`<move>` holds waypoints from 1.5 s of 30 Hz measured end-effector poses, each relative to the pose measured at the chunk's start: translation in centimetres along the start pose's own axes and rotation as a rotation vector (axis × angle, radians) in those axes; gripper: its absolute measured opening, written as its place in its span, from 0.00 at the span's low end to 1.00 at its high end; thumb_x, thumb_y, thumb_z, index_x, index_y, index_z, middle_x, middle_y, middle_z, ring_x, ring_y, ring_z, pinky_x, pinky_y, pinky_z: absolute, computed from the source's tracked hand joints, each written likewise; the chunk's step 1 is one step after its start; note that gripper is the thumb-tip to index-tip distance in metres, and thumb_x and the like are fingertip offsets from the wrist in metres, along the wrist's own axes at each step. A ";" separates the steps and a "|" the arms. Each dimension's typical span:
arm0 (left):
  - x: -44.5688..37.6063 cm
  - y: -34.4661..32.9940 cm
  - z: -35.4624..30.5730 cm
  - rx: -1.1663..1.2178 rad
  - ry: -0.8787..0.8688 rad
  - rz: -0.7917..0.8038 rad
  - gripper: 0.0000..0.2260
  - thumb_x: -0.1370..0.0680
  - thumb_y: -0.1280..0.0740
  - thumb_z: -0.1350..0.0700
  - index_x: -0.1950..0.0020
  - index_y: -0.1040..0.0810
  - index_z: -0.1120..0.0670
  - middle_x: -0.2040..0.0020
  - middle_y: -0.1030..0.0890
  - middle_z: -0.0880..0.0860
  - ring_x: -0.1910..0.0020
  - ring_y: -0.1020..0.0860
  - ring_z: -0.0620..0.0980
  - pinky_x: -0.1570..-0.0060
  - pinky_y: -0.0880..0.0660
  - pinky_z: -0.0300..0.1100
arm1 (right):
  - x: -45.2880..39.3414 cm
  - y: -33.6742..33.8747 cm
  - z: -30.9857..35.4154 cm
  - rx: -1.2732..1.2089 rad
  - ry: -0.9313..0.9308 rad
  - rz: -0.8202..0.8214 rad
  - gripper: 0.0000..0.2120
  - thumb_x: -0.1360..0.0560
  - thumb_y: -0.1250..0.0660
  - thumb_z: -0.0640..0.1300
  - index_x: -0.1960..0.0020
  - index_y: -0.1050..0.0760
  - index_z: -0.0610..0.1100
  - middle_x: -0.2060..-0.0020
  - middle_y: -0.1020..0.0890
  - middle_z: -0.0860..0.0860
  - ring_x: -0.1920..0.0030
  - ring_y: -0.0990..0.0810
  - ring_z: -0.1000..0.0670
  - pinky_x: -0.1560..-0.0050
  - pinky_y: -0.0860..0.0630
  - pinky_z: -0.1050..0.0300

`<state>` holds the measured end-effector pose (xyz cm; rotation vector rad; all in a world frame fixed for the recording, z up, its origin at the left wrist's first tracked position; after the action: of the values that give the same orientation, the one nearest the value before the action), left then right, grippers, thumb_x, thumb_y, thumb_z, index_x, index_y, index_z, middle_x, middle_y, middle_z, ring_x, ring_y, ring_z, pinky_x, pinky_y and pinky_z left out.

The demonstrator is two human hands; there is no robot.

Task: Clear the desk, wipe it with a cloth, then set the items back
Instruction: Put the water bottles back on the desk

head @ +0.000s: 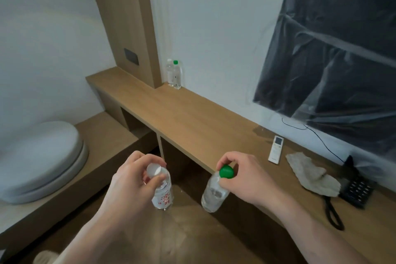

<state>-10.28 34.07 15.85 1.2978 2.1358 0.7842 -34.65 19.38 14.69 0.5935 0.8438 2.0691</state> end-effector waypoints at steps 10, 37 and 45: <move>-13.3 4.8 5.7 -0.025 -0.136 0.086 0.08 0.22 0.28 0.46 0.45 0.21 0.37 0.49 0.25 0.39 0.52 0.23 0.40 0.56 0.21 0.40 | -9.3 -1.7 4.0 -0.043 -0.095 -0.103 0.10 0.29 0.24 0.46 0.53 0.21 0.59 0.52 0.20 0.62 0.54 0.20 0.56 0.54 0.16 0.56; -51.9 -0.7 17.2 -0.237 -0.061 0.291 0.08 0.23 0.25 0.48 0.51 0.22 0.38 0.51 0.23 0.42 0.57 0.21 0.43 0.57 0.20 0.44 | -41.7 -0.8 -2.4 -0.121 -0.277 -0.091 0.13 0.34 0.28 0.44 0.55 0.22 0.61 0.56 0.21 0.68 0.61 0.27 0.62 0.61 0.30 0.62; -63.7 -4.4 22.1 -0.332 -0.207 0.474 0.09 0.24 0.24 0.46 0.54 0.25 0.39 0.52 0.24 0.40 0.59 0.23 0.41 0.56 0.23 0.42 | -46.8 -2.3 -3.0 -0.093 -0.436 -0.240 0.15 0.36 0.29 0.42 0.57 0.21 0.61 0.59 0.19 0.65 0.62 0.24 0.63 0.61 0.31 0.67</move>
<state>28.14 -20.56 5.57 1.6352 1.4737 1.0838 -9.05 -18.88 5.55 0.8115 0.5316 1.6662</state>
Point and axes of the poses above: each hand's wrist, its own x-axis away from the middle knuckle, its own y-axis out of the back of the hand, z = x × y, the point moved 3 cm from there along -x, towards the middle knuckle
